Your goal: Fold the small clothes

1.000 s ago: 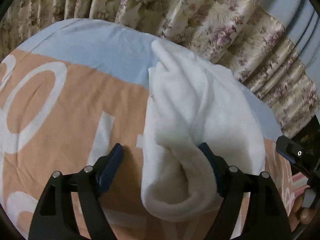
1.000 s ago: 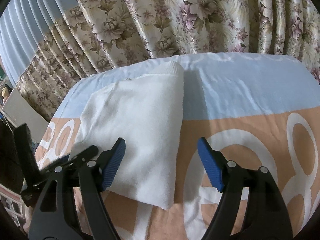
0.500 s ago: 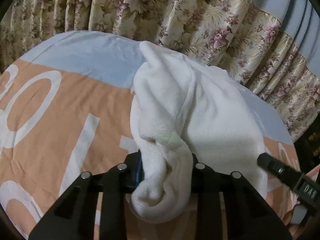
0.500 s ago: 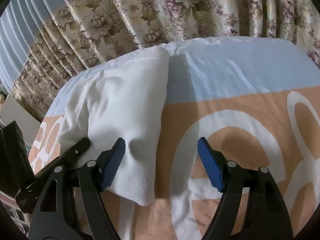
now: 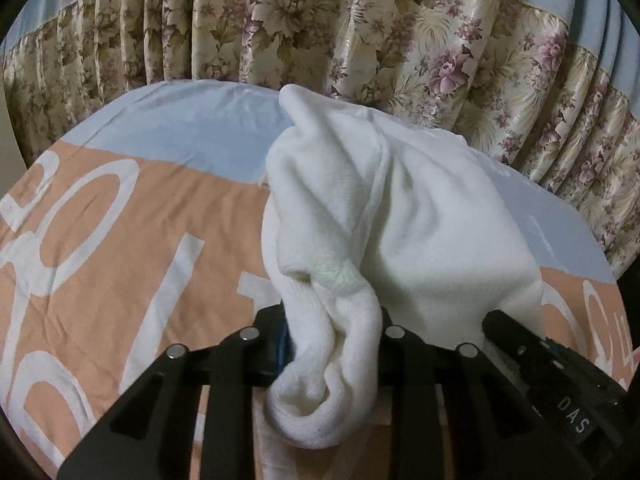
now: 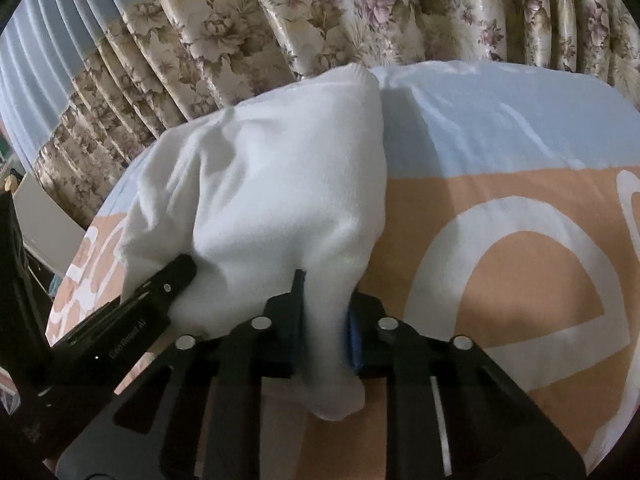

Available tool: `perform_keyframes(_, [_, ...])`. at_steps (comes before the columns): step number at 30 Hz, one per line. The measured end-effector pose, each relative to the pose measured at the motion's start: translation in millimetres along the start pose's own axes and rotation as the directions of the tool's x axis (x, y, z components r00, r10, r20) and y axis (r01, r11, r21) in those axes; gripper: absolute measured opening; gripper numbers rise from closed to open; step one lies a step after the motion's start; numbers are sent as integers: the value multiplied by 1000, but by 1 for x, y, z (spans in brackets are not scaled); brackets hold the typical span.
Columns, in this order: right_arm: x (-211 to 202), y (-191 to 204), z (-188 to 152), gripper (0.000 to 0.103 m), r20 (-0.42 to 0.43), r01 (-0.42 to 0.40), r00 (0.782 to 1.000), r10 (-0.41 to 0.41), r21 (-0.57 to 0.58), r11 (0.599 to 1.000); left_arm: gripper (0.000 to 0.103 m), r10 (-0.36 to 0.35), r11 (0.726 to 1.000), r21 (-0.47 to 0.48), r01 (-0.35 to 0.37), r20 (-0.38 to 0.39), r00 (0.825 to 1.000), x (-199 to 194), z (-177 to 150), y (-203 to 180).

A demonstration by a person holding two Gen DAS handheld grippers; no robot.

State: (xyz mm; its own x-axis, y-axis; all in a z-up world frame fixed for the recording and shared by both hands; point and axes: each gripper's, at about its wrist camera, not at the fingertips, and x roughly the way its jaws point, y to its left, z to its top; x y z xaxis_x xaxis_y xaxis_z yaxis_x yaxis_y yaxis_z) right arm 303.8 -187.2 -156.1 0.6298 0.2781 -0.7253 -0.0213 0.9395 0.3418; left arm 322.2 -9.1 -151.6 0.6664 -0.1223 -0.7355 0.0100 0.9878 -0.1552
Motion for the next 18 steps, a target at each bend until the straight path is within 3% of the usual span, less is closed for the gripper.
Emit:
perform_keyframes(5, [-11, 6, 6, 14, 42, 27, 999, -25, -43, 999, 24, 8, 1000, 16, -8, 3, 1000, -4, 1, -7])
perform_keyframes(10, [-32, 2, 18, 14, 71, 59, 996, -54, -75, 995, 24, -28, 999, 20, 28, -5, 1000, -15, 2, -25])
perform_keyframes(18, [-89, -45, 19, 14, 93, 152, 985, -143, -89, 984, 24, -131, 990, 39, 134, -68, 989, -28, -22, -103])
